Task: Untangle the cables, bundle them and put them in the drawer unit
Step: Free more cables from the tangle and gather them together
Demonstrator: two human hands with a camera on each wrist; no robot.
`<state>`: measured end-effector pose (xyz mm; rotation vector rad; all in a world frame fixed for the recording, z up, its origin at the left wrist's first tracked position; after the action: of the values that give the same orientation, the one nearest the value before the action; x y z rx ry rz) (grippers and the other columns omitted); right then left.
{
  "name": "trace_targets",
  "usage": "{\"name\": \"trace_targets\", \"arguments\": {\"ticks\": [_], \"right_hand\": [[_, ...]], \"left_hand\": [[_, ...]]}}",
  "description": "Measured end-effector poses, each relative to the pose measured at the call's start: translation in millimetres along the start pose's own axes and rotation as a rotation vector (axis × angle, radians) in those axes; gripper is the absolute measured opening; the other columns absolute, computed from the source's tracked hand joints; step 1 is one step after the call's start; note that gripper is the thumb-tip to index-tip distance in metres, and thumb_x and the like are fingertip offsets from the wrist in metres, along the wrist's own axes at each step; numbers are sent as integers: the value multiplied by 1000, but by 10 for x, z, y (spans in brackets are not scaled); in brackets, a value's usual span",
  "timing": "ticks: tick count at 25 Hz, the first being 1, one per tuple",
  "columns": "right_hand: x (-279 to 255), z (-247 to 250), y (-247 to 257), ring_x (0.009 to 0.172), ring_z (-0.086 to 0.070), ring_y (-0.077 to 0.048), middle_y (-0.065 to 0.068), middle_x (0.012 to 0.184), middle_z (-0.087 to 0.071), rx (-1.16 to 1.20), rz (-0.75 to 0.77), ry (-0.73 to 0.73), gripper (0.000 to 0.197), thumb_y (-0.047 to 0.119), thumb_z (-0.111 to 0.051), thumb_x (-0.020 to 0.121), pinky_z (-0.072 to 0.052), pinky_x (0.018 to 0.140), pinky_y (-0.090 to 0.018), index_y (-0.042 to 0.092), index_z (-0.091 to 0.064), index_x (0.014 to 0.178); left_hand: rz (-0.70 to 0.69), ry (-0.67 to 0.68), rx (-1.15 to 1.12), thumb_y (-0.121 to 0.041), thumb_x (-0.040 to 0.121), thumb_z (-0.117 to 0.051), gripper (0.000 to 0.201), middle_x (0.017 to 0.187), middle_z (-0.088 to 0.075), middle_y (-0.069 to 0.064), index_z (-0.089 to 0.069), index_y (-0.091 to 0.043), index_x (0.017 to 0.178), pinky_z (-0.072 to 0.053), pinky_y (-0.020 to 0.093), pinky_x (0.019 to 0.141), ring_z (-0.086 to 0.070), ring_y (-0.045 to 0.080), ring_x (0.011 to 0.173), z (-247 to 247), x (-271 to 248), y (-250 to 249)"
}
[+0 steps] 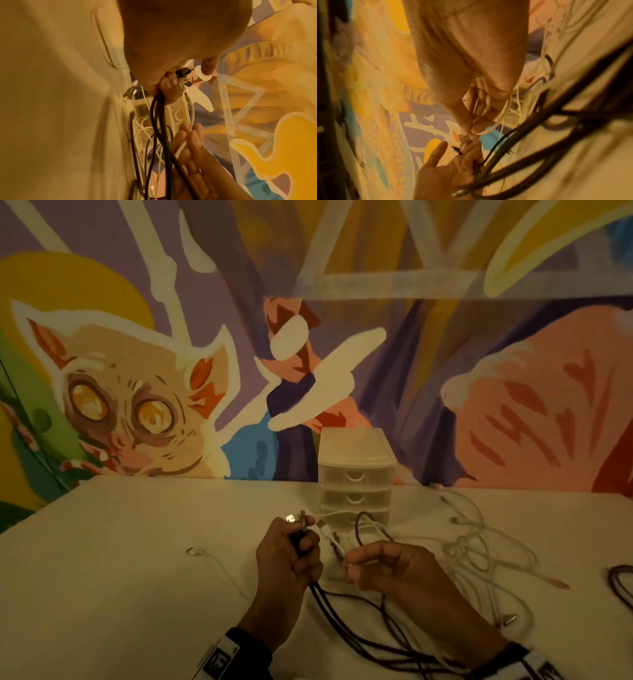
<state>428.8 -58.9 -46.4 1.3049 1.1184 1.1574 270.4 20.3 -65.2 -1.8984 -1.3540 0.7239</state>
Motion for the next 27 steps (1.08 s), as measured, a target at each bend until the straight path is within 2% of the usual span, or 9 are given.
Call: {"name": "trace_targets", "arguments": {"ticks": [2,7,10,13,15,18,21,24,27], "right_hand": [[-21,-32,-82,99,-80,-26,-13,102,-83,50,14,4,17,1,-83,84,-60,81,-23,6,-82,100],[-63,10,-124,98,-81,-24,-15,101,-83,91,20,-14,18,-4,-83,82,-61,79,-22,-2,-74,98],[-86,25,-122,93,-81,-23,-14,100,-83,97,19,-40,15,-6,-82,83,-60,74,-20,1,-70,88],[-91,39,-116,97,-80,-30,-15,101,-82,92,32,-47,18,-3,-83,84,-61,77,-24,4,-66,82],[-98,32,-98,95,-80,-29,-16,100,-82,87,44,-41,20,-3,-83,84,-60,77,-24,5,-65,81],[-101,31,-89,92,-80,-25,-14,99,-82,50,52,-39,19,0,-84,84,-60,77,-22,5,-65,84],[-99,18,-102,95,-81,-25,-13,101,-83,47,48,-40,22,-1,-85,82,-61,79,-24,4,-66,91],[-100,0,-98,92,-81,-24,-13,99,-82,45,55,-36,25,-2,-85,82,-61,79,-26,2,-62,91],[-99,-7,-115,91,-81,-25,-12,98,-83,7,50,-32,28,0,-85,83,-61,82,-32,2,-58,89]], "left_hand": [[1,29,18,-19,88,-49,18,73,-38,2,-58,-9,100,-16,31,55,-16,16,62,-9,10,41],[50,73,100,-15,88,-50,6,70,-43,0,-55,-13,91,-19,28,53,-23,13,57,-118,-43,113],[59,89,68,-16,78,-50,27,71,-42,2,-61,-6,101,-18,29,54,-23,14,57,-140,-76,124],[45,144,72,-17,67,-56,21,72,-40,2,-58,-10,87,-19,28,53,-23,13,57,-195,-76,122],[55,148,143,-14,79,-59,8,72,-39,0,-53,-15,84,-22,24,49,-23,11,56,-204,-66,148],[65,134,243,-15,101,-52,19,72,-42,-2,-51,-19,82,-27,23,48,-25,10,55,-171,-40,206],[21,117,254,-19,104,-54,26,78,-41,5,-56,-18,78,-25,26,51,-28,11,55,-154,-33,180],[-11,152,303,-25,97,-64,15,85,-38,12,-61,-18,85,-25,28,53,-29,11,55,-203,-42,177],[-33,117,343,-16,104,-60,9,88,-51,13,-60,-13,96,-27,26,52,-33,10,54,-197,-27,168]]}}
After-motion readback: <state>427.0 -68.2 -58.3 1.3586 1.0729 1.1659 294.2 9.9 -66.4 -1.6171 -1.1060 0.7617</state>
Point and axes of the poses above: each hand's wrist, its own x-axis towards the middle knuckle, its own z-axis out of the back of the hand, y = z × x, the point moved 10 cm from there along x, towards the middle knuckle
